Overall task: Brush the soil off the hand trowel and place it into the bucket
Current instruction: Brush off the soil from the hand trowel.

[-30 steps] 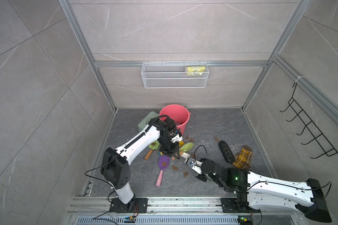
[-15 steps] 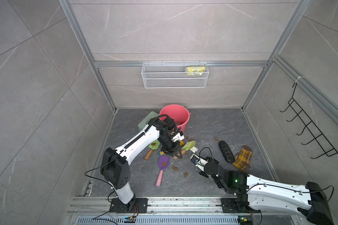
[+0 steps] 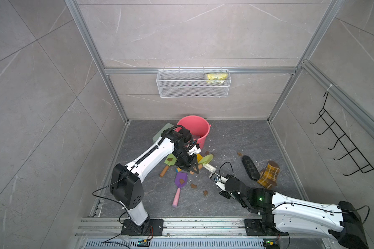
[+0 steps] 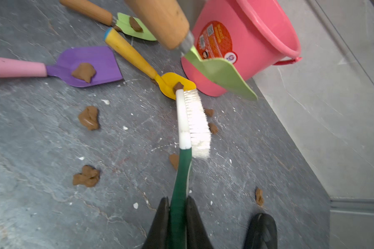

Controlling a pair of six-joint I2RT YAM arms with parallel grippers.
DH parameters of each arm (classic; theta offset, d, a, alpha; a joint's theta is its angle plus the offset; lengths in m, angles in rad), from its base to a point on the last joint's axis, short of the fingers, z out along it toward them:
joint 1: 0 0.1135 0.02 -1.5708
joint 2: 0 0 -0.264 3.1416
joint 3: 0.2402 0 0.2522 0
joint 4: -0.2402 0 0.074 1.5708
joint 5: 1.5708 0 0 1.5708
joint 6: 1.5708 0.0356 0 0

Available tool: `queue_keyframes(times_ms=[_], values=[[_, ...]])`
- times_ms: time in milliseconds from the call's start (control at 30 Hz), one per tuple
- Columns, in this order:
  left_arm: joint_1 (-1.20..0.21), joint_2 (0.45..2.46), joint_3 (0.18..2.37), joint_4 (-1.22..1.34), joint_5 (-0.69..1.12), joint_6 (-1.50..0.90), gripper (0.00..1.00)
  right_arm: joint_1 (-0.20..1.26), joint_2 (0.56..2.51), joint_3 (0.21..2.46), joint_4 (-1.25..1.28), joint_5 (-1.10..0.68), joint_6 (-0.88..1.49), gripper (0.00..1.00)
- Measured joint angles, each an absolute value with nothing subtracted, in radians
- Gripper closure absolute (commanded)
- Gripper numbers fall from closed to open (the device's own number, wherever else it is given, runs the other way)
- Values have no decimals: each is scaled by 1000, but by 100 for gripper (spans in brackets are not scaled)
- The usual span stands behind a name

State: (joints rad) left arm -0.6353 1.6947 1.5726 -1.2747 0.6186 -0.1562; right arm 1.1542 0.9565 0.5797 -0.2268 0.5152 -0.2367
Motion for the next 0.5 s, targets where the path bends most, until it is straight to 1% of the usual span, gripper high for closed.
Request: queue_keyframes(times_ms=[233, 500], values=[[-654, 1695, 1570, -1282, 574, -153, 100, 1143, 960, 612, -218, 517, -259, 100], [-657, 1695, 1570, -1308, 514, -152, 100, 999, 1004, 651, -274, 557, -205, 100]])
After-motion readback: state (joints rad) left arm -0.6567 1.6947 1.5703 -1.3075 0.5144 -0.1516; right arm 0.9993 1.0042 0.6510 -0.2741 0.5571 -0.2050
